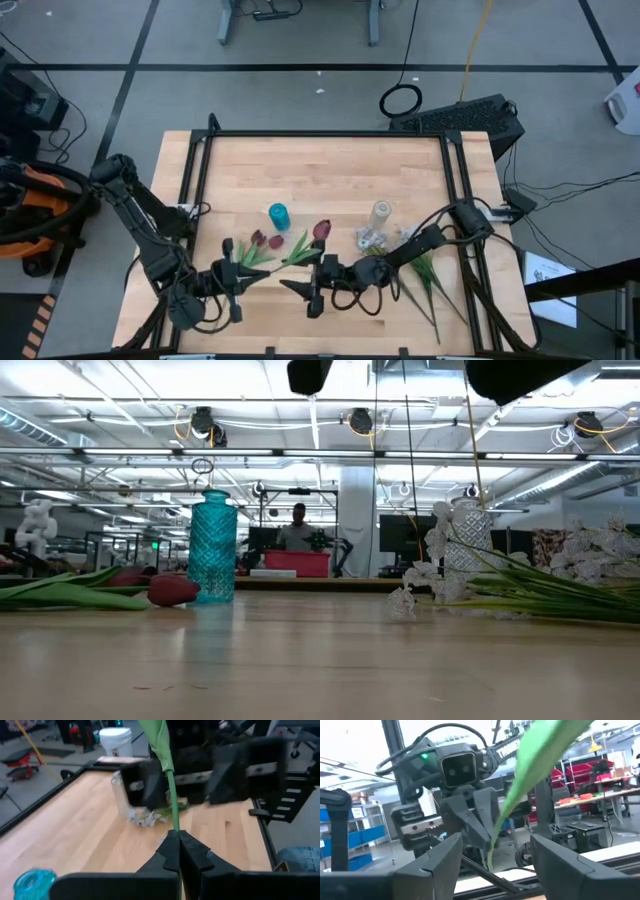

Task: Sort flowers into vase by color
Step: Put the top red tulip into the blue vase

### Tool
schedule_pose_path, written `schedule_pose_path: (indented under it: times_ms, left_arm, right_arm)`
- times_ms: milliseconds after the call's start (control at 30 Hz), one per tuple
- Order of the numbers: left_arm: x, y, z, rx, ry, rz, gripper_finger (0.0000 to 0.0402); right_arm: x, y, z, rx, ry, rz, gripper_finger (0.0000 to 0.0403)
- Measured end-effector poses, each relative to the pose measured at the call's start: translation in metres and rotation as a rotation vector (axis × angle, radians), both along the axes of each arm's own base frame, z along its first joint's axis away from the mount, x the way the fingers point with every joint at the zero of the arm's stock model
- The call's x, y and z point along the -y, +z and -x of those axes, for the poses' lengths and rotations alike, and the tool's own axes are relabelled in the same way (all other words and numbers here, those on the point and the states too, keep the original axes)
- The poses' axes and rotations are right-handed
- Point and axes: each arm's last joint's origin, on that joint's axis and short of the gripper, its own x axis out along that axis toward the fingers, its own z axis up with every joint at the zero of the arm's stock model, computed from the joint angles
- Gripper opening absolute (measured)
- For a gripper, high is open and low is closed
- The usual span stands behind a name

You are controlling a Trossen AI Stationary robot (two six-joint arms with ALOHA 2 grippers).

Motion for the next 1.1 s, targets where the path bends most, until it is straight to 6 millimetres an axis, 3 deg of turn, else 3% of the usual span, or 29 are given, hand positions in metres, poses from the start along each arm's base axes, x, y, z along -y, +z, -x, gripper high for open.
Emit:
schedule_pose_path:
  times_ms: [233,633,767,900,1100]
  left_arm:
    - [0.0094,-0.0052,-0.0074,0.011,-0.028,-0.056,0.0001]
    - [0.0072,-0.0054,-0.0093,0.016,-0.002,-0.061,0.0004]
    - [0.0069,-0.0054,-0.0094,0.018,0.002,-0.061,0.0019]
    - [0.0074,-0.0053,-0.0094,0.021,0.001,-0.028,0.0055]
    - [0.0055,0.0012,-0.006,0.029,-0.02,0.058,0.0163]
  right_arm:
    - [0.0056,0.0026,-0.0019,0.034,0.028,0.017,0.0198]
    - [0.0047,0.0034,-0.0018,0.048,0.063,0.063,0.0023]
    - [0.0046,0.0034,-0.0018,0.047,0.063,0.064,0.0008]
    - [0.0044,0.0023,-0.0022,0.036,0.063,0.069,0.0003]
    - [0.0046,0.0068,-0.002,-0.038,0.063,0.096,0.0001]
